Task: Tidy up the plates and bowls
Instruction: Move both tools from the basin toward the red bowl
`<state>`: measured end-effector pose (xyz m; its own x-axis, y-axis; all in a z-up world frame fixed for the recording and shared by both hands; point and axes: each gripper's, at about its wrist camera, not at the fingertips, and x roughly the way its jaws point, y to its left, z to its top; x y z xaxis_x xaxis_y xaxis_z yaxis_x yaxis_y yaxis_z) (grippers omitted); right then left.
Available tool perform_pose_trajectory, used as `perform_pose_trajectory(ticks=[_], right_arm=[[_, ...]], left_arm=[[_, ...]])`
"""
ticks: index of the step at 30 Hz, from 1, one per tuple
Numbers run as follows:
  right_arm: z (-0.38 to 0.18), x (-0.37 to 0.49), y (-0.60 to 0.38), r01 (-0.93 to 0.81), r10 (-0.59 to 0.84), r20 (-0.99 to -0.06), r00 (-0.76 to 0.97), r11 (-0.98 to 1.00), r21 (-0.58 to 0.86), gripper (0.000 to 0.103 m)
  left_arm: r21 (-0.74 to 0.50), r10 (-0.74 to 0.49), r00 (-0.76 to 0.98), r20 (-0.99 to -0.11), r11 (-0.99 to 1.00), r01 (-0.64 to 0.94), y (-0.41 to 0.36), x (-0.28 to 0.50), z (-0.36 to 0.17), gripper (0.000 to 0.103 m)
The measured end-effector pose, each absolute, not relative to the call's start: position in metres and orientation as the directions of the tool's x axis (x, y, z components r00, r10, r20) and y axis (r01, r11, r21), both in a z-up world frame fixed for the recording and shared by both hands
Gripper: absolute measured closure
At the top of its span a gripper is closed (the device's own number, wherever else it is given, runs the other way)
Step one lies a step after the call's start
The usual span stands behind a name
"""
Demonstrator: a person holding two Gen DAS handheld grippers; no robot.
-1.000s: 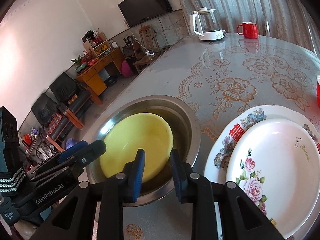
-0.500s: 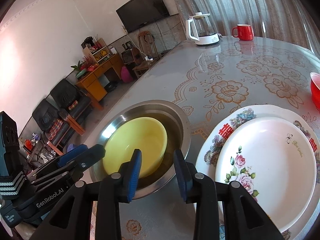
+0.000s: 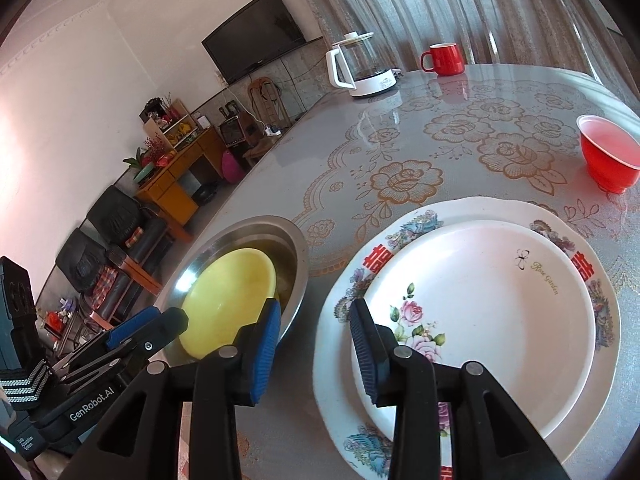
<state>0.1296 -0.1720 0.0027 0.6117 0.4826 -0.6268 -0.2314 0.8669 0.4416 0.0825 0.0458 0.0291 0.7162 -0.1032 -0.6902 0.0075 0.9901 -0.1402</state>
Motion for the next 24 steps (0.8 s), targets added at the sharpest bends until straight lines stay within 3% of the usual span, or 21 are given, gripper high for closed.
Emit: perform_pose_trajectory(ticks=[9,24], right_arm=[[0.0,0.127,-0.226,-0.11,0.405,-0.632,0.661,0.885,0.452,0.063],[-0.011,0.125,-0.352,0.175,0.217,-0.63,0.745,0.849,0.498,0.062]], left_arm=[[-0.124,-0.135,0.721,-0.68,0.99,0.068,0.021,0.092,0.038,0.044],[-0.168,-0.31,0.647,-0.696,0.947,0.273,-0.056,0.136,0.057,0.044]])
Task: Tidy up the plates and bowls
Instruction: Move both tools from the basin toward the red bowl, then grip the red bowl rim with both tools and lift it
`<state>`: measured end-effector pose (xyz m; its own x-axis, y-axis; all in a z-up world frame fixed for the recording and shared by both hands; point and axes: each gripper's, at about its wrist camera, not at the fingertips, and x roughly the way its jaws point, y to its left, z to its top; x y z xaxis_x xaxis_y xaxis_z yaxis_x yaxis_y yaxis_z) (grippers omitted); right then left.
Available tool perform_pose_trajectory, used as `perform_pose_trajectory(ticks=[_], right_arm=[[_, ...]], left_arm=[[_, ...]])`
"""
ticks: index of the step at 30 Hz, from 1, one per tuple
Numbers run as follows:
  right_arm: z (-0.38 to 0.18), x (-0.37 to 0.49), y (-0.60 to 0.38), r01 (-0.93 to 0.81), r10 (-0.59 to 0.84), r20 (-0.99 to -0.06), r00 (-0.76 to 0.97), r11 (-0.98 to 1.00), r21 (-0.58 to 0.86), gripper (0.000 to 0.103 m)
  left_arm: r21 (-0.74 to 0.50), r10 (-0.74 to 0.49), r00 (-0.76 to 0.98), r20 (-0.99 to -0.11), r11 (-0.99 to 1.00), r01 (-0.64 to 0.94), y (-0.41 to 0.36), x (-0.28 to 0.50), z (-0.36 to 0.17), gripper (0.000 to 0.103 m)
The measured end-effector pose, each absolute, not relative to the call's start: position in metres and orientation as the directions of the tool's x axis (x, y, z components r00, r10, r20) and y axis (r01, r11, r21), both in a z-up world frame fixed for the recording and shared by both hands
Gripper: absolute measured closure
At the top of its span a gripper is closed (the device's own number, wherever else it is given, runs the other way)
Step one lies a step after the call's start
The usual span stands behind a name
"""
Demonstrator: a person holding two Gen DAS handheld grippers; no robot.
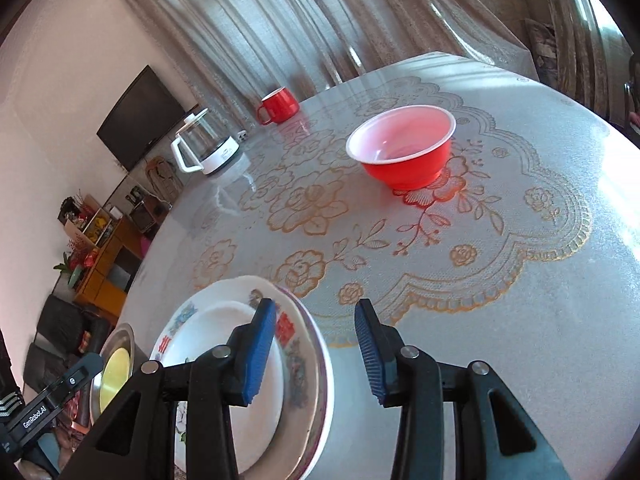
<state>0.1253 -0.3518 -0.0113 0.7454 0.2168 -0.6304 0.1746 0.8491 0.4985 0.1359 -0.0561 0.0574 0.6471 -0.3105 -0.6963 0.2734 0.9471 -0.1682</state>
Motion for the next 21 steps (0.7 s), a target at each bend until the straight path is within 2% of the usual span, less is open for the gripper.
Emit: perform_pose_trajectory(ticks=[2,5,10,12,15,17,21], right_arm=[[-0.008,0.129,-0.365,0.188,0.201,-0.624,0.755,0.846,0.5,0.062],[-0.005,0.137,-0.383,0.213,0.172,-0.617,0.767,0.84,0.5,0.062],[-0.003,0.148,-0.413,0.253,0.135,-0.603,0.787,0.819,0.514,0.062],[-0.002,0.152,-0.425,0.27,0.12,-0.596,0.794,0.809,0.522,0.062],[0.001,0.159,-0.439,0.281,0.099,-0.581,0.808,0.802,0.527,0.071],[0.001,0.167,-0.447,0.299,0.08,-0.584,0.808,0.799,0.522,0.076],[-0.004,0.185,-0.464,0.32,0.076,-0.594,0.801,0.784,0.532,0.079]], left_arm=[[-0.184,-0.343,0.638,-0.69,0.935,0.304,-0.071,0.144,0.062,0.041],[-0.221,-0.385,0.608,-0.694,0.918,0.329,-0.092,0.162,0.063,0.03],[-0.255,-0.421,0.57,-0.706,0.901,0.35,-0.128,0.189,0.063,0.028],[-0.273,-0.437,0.538,-0.721,0.892,0.359,-0.144,0.2,0.061,0.028],[-0.321,-0.475,0.478,-0.739,0.872,0.37,-0.167,0.215,0.056,0.031],[-0.323,-0.476,0.464,-0.747,0.87,0.373,-0.183,0.223,0.053,0.039],[-0.318,-0.474,0.437,-0.765,0.867,0.383,-0.214,0.243,0.048,0.04]])
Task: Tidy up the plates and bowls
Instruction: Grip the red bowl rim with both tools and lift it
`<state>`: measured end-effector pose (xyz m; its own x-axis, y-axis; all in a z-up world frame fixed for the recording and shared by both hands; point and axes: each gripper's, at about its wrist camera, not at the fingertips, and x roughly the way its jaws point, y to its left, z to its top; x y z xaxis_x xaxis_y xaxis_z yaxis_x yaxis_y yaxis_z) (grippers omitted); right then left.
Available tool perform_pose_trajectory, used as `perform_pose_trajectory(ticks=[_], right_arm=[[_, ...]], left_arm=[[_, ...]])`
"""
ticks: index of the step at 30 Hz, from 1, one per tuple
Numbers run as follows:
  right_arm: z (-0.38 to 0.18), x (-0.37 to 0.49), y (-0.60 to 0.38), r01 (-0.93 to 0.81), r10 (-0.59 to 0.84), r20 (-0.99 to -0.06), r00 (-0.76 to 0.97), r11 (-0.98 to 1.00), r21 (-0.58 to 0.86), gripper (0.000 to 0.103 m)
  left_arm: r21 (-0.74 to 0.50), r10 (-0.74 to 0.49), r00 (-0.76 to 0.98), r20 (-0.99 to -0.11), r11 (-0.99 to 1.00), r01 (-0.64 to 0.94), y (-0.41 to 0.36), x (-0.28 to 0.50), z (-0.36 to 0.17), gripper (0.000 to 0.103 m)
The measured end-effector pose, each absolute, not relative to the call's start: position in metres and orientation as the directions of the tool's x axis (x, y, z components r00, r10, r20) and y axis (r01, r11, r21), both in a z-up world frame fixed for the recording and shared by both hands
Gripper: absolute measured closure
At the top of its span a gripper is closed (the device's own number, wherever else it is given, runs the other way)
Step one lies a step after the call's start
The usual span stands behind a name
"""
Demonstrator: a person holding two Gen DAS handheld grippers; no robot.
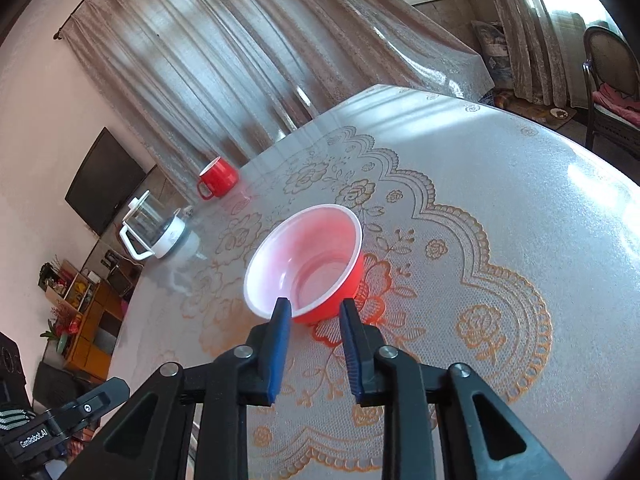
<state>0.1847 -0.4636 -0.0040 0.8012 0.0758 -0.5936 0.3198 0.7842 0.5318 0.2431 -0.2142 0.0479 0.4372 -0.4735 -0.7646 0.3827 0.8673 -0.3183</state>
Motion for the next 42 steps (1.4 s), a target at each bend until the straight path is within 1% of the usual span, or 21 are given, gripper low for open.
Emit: perform_pose_trajectory(ticks=[3,4,5,8,10,13,15,16,17,19,28,32,35,42], right_arm=[[-0.008,0.196,-0.473,0.333,0.072,-0.6,0.797,0.776,0.536,0.079],[-0.01,0.2,-0.477,0.338,0.073,-0.602,0.795,0.771,0.539,0.079],[-0.012,0.203,-0.48,0.342,0.073,-0.603,0.794,0.767,0.543,0.079],[-0.019,0.213,-0.489,0.354,0.077,-0.61,0.789,0.755,0.552,0.079],[-0.022,0.217,-0.492,0.352,0.08,-0.611,0.787,0.756,0.553,0.084],[-0.026,0.223,-0.494,0.342,0.096,-0.612,0.785,0.757,0.557,0.09],[-0.03,0.226,-0.492,0.334,0.106,-0.616,0.781,0.762,0.555,0.09],[-0.031,0.226,-0.492,0.331,0.109,-0.613,0.783,0.761,0.558,0.09],[-0.032,0.226,-0.491,0.33,0.112,-0.614,0.781,0.761,0.559,0.09],[-0.033,0.227,-0.489,0.321,0.123,-0.609,0.783,0.758,0.567,0.09],[-0.03,0.225,-0.469,0.281,0.188,-0.599,0.778,0.749,0.6,0.09],[-0.024,0.219,-0.451,0.239,0.235,-0.578,0.782,0.743,0.625,0.09],[-0.017,0.215,-0.433,0.209,0.261,-0.569,0.779,0.748,0.63,0.09],[-0.002,0.204,-0.386,0.131,0.323,-0.554,0.767,0.766,0.629,0.09]], left_arm=[[-0.345,-0.482,0.401,-0.779,0.863,0.369,-0.232,0.261,0.04,0.041],[-0.358,-0.489,0.384,-0.783,0.859,0.365,-0.238,0.267,0.037,0.045],[-0.37,-0.496,0.367,-0.787,0.855,0.363,-0.243,0.272,0.034,0.051],[-0.373,-0.497,0.36,-0.79,0.855,0.361,-0.26,0.287,0.027,0.06],[-0.397,-0.52,0.35,-0.779,0.842,0.365,-0.27,0.296,0.024,0.065],[-0.445,-0.553,0.317,-0.77,0.823,0.354,-0.282,0.307,0.015,0.07],[-0.45,-0.548,0.295,-0.783,0.826,0.341,-0.29,0.313,0.006,0.072],[-0.45,-0.544,0.283,-0.79,0.828,0.333,-0.293,0.315,0.001,0.079],[-0.454,-0.545,0.274,-0.793,0.827,0.331,-0.295,0.316,-0.002,0.085],[-0.457,-0.551,0.276,-0.788,0.823,0.338,-0.295,0.313,-0.003,0.09],[-0.417,-0.524,0.348,-0.777,0.843,0.338,-0.26,0.29,0.016,0.09],[-0.429,-0.526,0.372,-0.765,0.847,0.315,-0.232,0.276,0.027,0.09],[-0.409,-0.505,0.41,-0.759,0.861,0.303,-0.21,0.262,0.035,0.09],[-0.422,-0.494,0.46,-0.738,0.87,0.256,-0.154,0.233,0.046,0.09]])
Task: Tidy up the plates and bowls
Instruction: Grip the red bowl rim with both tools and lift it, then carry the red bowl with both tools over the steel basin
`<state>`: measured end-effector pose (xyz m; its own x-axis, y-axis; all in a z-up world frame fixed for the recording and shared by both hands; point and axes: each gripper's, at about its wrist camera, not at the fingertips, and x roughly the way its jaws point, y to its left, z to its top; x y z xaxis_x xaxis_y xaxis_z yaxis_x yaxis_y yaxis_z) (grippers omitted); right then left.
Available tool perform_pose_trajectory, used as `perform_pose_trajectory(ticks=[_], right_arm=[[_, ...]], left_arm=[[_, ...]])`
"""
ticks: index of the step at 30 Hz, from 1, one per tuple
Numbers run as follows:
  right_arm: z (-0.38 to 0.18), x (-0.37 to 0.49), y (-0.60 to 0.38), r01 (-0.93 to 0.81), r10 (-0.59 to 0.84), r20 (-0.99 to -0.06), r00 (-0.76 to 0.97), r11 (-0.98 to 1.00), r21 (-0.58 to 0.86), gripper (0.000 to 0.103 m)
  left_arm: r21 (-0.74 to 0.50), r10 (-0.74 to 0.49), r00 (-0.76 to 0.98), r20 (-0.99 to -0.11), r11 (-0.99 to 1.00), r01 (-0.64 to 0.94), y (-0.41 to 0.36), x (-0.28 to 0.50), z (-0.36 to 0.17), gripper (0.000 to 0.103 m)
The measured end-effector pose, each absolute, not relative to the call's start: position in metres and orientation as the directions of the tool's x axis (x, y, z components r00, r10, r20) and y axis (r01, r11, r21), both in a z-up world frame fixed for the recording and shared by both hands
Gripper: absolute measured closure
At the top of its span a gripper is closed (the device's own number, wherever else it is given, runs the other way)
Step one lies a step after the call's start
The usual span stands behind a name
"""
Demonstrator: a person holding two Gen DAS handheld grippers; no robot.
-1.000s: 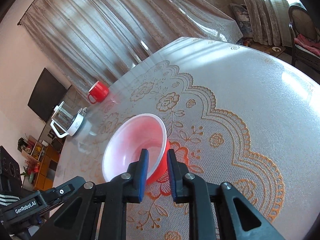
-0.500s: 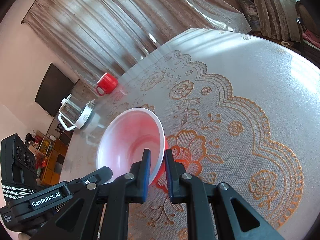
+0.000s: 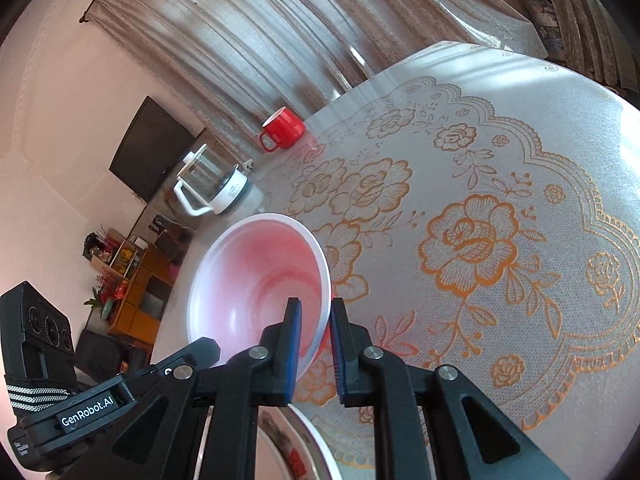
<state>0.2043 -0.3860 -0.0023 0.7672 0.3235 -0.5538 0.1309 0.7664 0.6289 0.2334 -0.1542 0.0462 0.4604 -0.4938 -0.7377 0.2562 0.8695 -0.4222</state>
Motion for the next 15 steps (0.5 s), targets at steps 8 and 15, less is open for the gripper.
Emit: perform_pose_trajectory(ticks=[8,15], right_arm=[[0.018,0.194,-0.331,0.038,0.375,-0.543,0.751,0.797,0.602,0.09],[0.022,0.188,-0.294,-0.015,0.409,-0.552,0.727,0.813,0.581,0.09]], left_arm=[[-0.403,-0.458,0.533,-0.712,0.887,0.224,-0.1,0.201,0.059,0.09],[-0.406,-0.436,0.568,-0.698,0.895,0.188,-0.063,0.183,0.06,0.09]])
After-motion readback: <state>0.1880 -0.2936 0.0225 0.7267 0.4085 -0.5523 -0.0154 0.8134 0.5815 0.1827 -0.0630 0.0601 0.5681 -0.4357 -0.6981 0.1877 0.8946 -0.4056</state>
